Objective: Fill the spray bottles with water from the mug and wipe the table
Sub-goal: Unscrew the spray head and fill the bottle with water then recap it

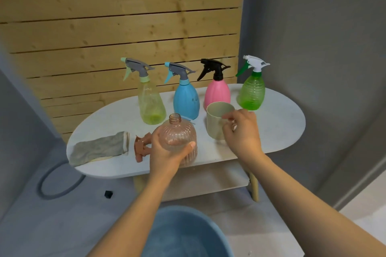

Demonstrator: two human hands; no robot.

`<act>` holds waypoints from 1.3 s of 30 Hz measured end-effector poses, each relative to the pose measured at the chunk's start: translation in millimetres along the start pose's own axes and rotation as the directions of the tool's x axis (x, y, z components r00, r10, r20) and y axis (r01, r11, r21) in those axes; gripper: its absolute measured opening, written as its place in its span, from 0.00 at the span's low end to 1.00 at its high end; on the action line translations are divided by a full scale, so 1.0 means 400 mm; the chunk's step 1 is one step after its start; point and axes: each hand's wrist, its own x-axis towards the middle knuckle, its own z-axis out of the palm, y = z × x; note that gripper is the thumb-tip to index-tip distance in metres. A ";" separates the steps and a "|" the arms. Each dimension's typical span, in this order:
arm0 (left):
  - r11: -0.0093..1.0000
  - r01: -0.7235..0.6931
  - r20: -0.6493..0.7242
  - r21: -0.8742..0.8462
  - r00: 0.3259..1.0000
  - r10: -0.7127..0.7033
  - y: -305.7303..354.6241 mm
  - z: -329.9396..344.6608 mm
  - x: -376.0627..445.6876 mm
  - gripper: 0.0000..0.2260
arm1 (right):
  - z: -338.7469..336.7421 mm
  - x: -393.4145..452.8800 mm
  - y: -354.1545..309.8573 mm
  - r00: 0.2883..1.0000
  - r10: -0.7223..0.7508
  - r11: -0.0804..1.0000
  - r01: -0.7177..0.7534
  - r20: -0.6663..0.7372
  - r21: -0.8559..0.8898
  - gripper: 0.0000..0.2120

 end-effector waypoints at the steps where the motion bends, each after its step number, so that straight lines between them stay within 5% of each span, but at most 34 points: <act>1: 1.000 0.008 0.001 0.003 1.000 -0.008 0.003 0.009 0.002 0.39 | 0.004 -0.004 -0.011 0.997 -0.004 0.999 0.002 0.083 0.032 0.11; 5: 0.999 0.030 -0.008 0.031 1.000 -0.030 0.000 0.031 0.015 0.39 | 0.024 -0.013 -0.035 0.957 0.034 0.992 -0.066 0.289 0.103 0.13; 11: 0.999 0.025 0.007 0.038 1.000 -0.025 -0.012 0.042 0.028 0.39 | 0.041 -0.020 -0.049 0.916 0.067 0.982 -0.131 0.396 0.138 0.16; 17: 0.974 -0.081 0.315 0.209 0.949 0.011 0.019 -0.037 0.036 0.26 | 0.049 -0.025 -0.058 0.907 0.069 0.984 -0.130 0.415 0.120 0.16; 19: 0.889 -0.139 0.200 0.436 0.978 0.055 0.012 -0.077 0.047 0.22 | 0.051 -0.028 -0.062 0.914 0.078 0.985 -0.131 0.398 0.108 0.16; 21: 0.687 -0.161 0.072 0.708 0.985 0.157 -0.012 -0.104 0.067 0.22 | 0.055 -0.032 -0.071 0.933 0.091 0.985 -0.136 0.347 0.108 0.15; 25: 0.362 -0.107 0.108 0.926 0.994 0.017 -0.045 -0.132 0.088 0.21 | 0.061 -0.037 -0.093 0.957 0.085 0.978 -0.133 0.277 0.161 0.14; 32: 0.560 -0.161 0.114 0.813 0.986 0.118 -0.045 -0.196 0.065 0.14 | 0.063 -0.052 -0.116 0.971 0.046 0.979 -0.091 0.234 0.184 0.11; 39: 0.650 -0.204 0.091 0.732 0.975 0.204 -0.028 -0.229 0.032 0.07 | 0.052 -0.073 -0.156 0.995 -0.060 0.974 0.039 0.084 0.225 0.09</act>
